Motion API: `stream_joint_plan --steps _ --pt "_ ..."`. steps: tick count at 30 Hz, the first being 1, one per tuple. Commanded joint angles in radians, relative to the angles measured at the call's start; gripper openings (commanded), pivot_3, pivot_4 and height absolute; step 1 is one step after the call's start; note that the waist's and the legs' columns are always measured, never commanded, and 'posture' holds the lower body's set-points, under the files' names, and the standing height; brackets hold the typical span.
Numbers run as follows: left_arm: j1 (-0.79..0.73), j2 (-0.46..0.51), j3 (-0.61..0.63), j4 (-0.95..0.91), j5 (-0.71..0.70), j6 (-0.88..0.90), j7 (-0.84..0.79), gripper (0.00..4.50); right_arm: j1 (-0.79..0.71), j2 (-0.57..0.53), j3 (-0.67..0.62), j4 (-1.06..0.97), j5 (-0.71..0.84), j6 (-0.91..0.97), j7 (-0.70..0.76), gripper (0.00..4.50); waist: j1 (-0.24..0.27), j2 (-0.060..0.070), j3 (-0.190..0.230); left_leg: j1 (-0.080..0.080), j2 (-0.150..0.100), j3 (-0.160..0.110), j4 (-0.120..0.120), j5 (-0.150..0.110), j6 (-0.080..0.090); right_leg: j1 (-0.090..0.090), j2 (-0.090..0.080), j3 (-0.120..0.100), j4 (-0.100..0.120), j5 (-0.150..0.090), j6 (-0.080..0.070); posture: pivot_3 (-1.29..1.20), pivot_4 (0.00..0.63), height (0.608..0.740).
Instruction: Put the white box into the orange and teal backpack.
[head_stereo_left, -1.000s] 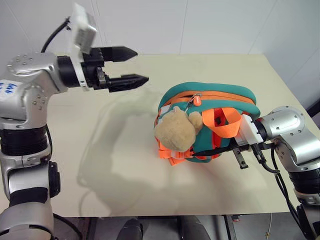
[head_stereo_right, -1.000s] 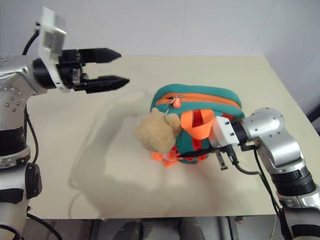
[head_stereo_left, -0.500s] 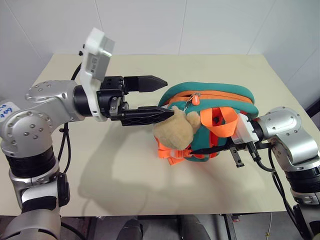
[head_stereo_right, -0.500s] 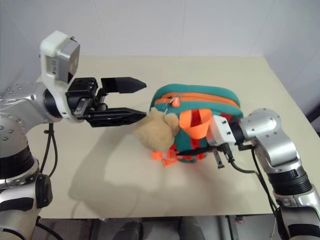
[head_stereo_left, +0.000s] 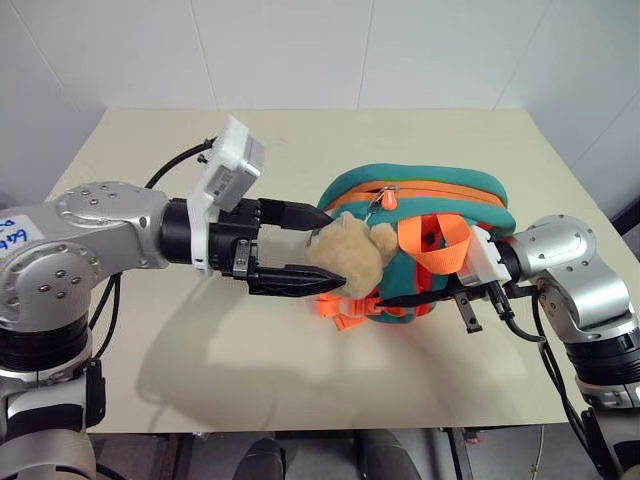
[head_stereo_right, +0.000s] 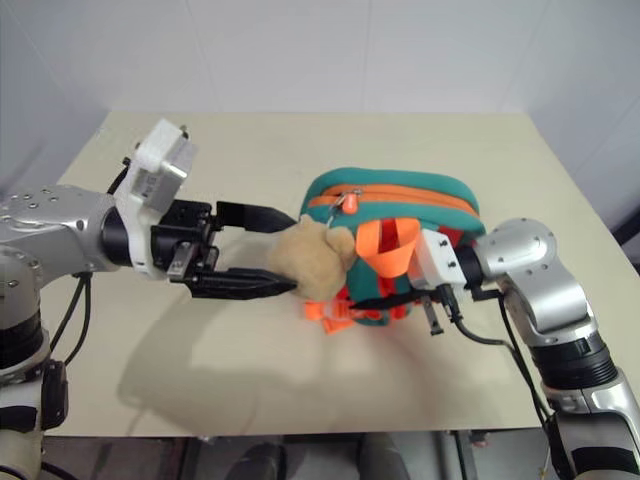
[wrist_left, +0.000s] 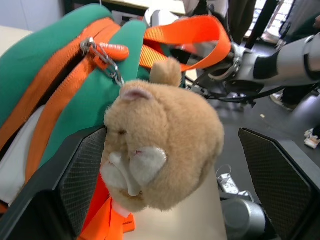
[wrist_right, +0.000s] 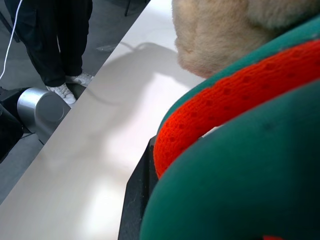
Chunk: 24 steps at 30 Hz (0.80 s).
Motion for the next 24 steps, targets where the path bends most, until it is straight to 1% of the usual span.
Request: stream_joint_plan --steps 1,6,9,15,17,18,19,21,24 --pt "0.003 0.009 -0.04 -0.025 0.055 -0.056 -0.018 4.5 -0.014 0.006 0.002 -0.017 -0.004 -0.003 -0.004 0.49 0.0 0.0 0.0 0.0 0.0 0.0 0.0 0.0 0.0 0.0 0.0 0.0 0.0 0.0 0.0 0.0 0.15 0.74" --pt "-0.02 -0.034 -0.075 -0.017 0.103 -0.13 -0.026 4.5 -0.013 0.007 0.004 -0.019 -0.005 -0.002 -0.01 0.49 0.0 0.0 0.0 0.0 0.0 0.0 0.0 0.0 0.0 0.0 0.0 0.0 0.0 0.0 0.0 0.0 0.15 0.74" --pt "-0.037 -0.068 -0.095 -0.002 0.13 -0.159 -0.019 3.9 -0.013 0.009 0.005 -0.022 -0.007 0.001 -0.017 0.49 0.001 0.0 0.0 -0.001 0.0 0.0 0.0 0.0 0.0 0.0 0.0 0.0 -0.001 0.0 0.0 0.0 0.15 0.74" --pt "-0.034 -0.071 -0.099 -0.003 0.146 -0.17 -0.038 2.08 -0.001 0.007 0.001 -0.034 -0.009 0.007 -0.026 0.49 -0.001 0.0 0.0 0.0 0.0 0.0 0.0 0.0 0.0 0.0 0.0 0.0 0.0 0.0 0.0 0.0 0.15 0.74" --pt "-0.034 -0.059 -0.091 0.001 0.149 -0.171 -0.052 1.57 0.008 0.005 -0.003 -0.037 -0.009 0.008 -0.034 0.49 0.0 0.0 0.0 0.0 0.0 0.0 0.0 0.0 0.0 0.0 0.0 0.0 0.0 0.0 0.0 0.0 0.15 0.74" --pt "-0.038 -0.055 -0.085 0.006 0.148 -0.169 -0.056 1.42 0.012 0.004 -0.005 -0.04 -0.01 0.009 -0.038 0.49 0.0 0.0 0.0 -0.001 0.0 0.0 0.0 0.0 0.0 0.0 0.0 0.0 0.0 0.0 0.0 0.0 0.15 0.74" --pt "-0.047 -0.05 -0.078 0.017 0.146 -0.164 -0.058 1.13 0.016 0.003 -0.006 -0.042 -0.01 0.011 -0.042 0.49 0.0 0.0 0.0 -0.001 0.0 0.0 0.0 0.0 0.0 0.0 0.0 0.0 0.0 0.0 0.0 0.0 0.15 0.74" --pt "-0.057 -0.044 -0.072 0.028 0.143 -0.159 -0.059 0.8 0.022 0.001 -0.008 -0.046 -0.01 0.012 -0.047 0.49 0.0 0.0 0.0 -0.001 0.0 0.0 0.0 0.0 0.0 0.0 0.0 0.0 0.0 0.0 0.0 0.0 0.15 0.74" --pt "-0.088 -0.016 -0.057 0.081 0.147 -0.16 -0.091 0.64 0.029 0.006 -0.012 -0.05 -0.008 0.022 -0.073 0.49 -0.001 0.0 0.0 0.0 0.0 0.0 0.0 0.0 0.0 0.0 0.0 0.0 0.0 0.0 0.0 0.0 0.15 0.74"
